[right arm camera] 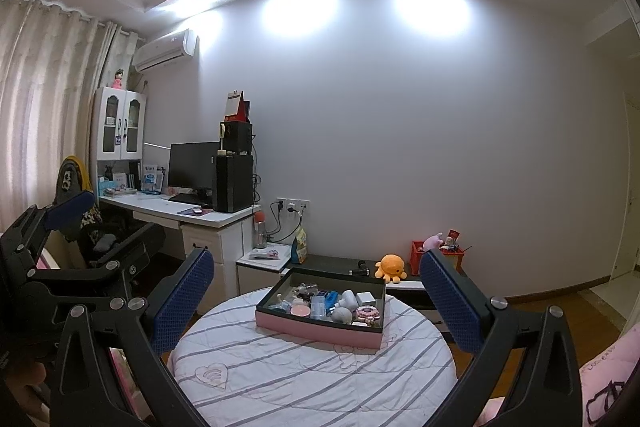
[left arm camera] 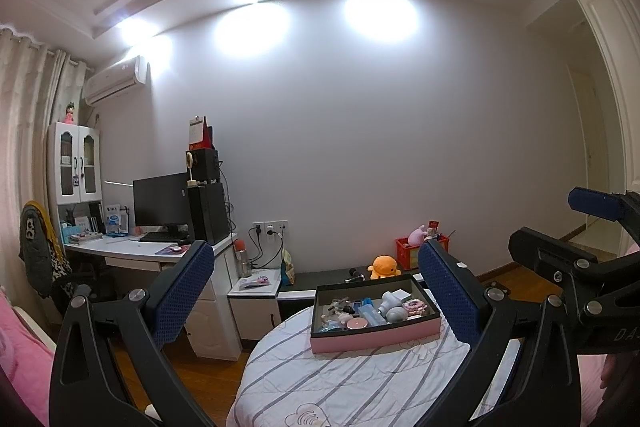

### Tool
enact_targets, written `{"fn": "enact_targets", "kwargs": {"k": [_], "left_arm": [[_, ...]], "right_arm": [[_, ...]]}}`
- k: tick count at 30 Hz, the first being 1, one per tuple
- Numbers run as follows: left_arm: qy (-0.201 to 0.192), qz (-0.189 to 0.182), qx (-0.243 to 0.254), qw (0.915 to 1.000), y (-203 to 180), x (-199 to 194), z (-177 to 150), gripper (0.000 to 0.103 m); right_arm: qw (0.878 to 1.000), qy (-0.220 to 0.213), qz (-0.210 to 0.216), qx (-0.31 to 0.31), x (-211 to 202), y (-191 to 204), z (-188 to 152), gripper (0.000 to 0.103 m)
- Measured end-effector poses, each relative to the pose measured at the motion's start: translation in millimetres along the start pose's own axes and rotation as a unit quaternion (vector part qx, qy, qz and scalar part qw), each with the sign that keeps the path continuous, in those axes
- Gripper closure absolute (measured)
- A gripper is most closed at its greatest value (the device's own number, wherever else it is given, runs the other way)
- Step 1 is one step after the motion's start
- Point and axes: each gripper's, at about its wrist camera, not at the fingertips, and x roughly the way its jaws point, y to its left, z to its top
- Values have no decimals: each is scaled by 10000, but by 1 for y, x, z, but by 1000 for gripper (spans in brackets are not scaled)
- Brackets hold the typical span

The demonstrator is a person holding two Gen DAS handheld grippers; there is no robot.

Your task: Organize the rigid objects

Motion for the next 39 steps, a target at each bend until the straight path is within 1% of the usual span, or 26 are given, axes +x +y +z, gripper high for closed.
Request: {"fn": "enact_targets", "kwargs": {"k": [39], "left_arm": [[4, -7, 34, 10000, 5, -4, 0, 0]], "right_arm": [[10000, 47, -5, -46, 6, -6, -1, 0]]}}
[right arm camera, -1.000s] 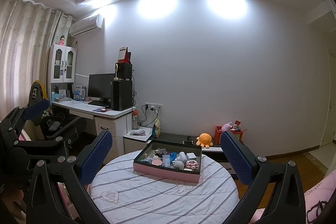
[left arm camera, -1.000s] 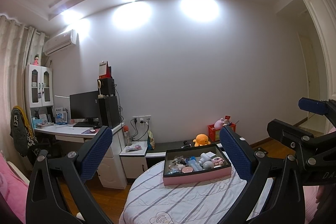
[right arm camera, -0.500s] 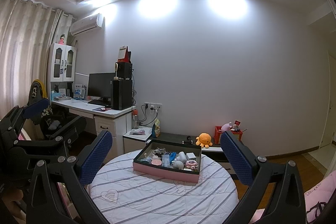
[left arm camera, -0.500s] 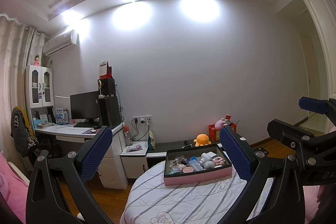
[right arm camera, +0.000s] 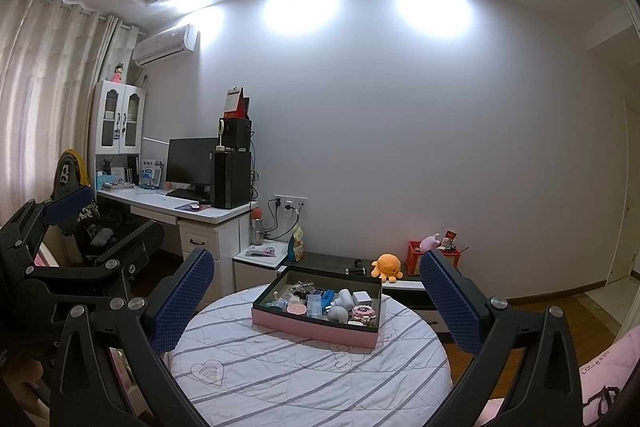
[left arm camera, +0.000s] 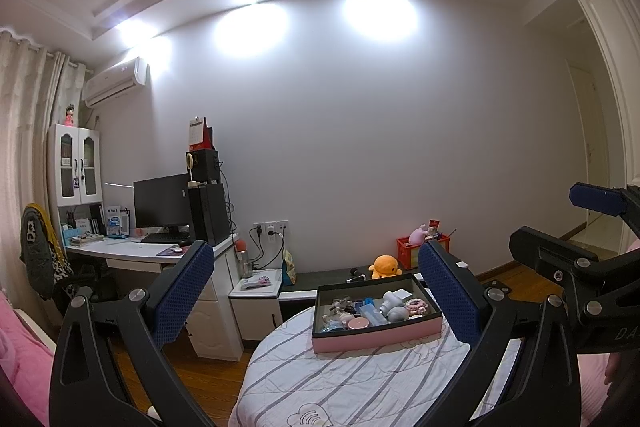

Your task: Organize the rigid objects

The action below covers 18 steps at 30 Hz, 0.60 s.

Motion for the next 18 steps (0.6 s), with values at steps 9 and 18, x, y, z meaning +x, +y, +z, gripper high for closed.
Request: {"fn": "enact_targets", "kwargs": {"k": [9, 18], "left_arm": [[-17, -48, -41, 10000, 4, -3, -1, 0], [-31, -43, 59, 10000, 7, -3, -4, 0]], "right_arm": [[10000, 13, 14, -2, 2, -2, -1, 0], [10000, 29, 31, -16, 5, -1, -3, 0]]}}
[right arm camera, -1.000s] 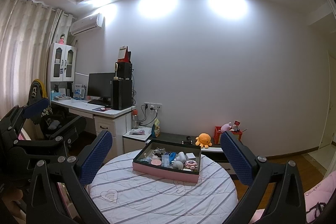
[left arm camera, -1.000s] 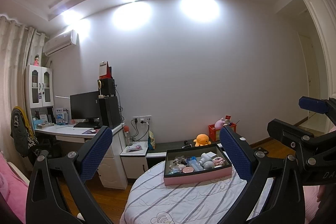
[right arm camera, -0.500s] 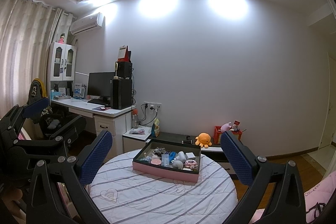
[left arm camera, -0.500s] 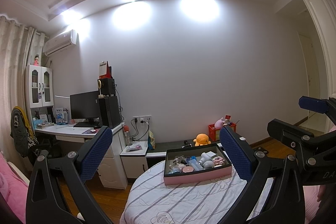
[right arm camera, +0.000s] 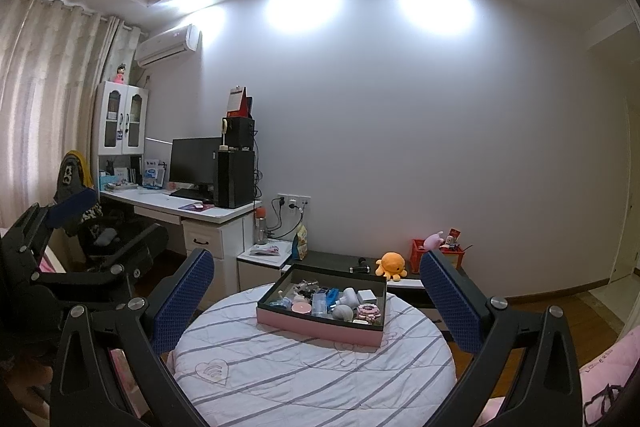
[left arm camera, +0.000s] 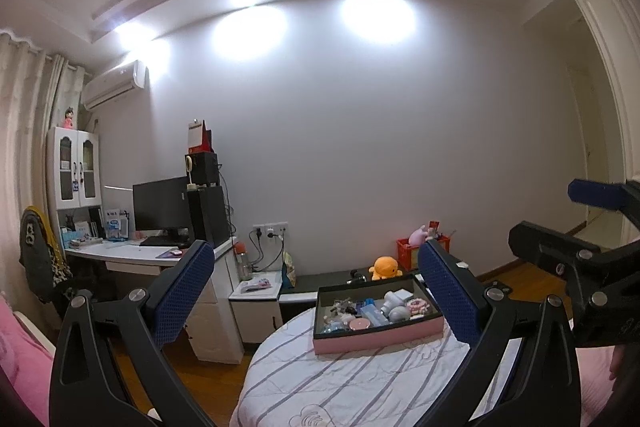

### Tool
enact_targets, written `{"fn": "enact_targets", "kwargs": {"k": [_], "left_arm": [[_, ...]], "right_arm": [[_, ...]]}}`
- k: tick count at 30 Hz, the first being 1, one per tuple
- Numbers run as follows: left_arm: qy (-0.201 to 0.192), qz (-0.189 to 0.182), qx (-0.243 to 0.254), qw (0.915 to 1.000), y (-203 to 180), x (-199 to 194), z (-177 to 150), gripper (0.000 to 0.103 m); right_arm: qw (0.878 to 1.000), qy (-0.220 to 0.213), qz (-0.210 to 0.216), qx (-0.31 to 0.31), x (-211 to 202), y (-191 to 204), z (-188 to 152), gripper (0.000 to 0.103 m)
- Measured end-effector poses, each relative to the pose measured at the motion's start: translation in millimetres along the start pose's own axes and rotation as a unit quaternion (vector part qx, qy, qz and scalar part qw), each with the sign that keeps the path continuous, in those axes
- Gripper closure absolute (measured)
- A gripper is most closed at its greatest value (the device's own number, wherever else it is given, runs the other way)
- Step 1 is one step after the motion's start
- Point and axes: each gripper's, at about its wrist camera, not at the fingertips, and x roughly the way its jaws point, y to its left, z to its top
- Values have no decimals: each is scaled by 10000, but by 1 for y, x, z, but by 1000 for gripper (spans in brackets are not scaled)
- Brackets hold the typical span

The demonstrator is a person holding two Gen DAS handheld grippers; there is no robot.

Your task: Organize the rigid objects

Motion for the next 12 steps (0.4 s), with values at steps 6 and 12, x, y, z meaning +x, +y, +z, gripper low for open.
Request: {"fn": "enact_targets", "kwargs": {"k": [6, 12], "left_arm": [[26, -19, -21, 10000, 2, 1, 0, 0], [19, -23, -24, 10000, 1, 2, -1, 0]], "right_arm": [[10000, 16, 12, -6, 1, 2, -1, 0], [10000, -10, 11, -2, 0, 0, -1, 0]]}}
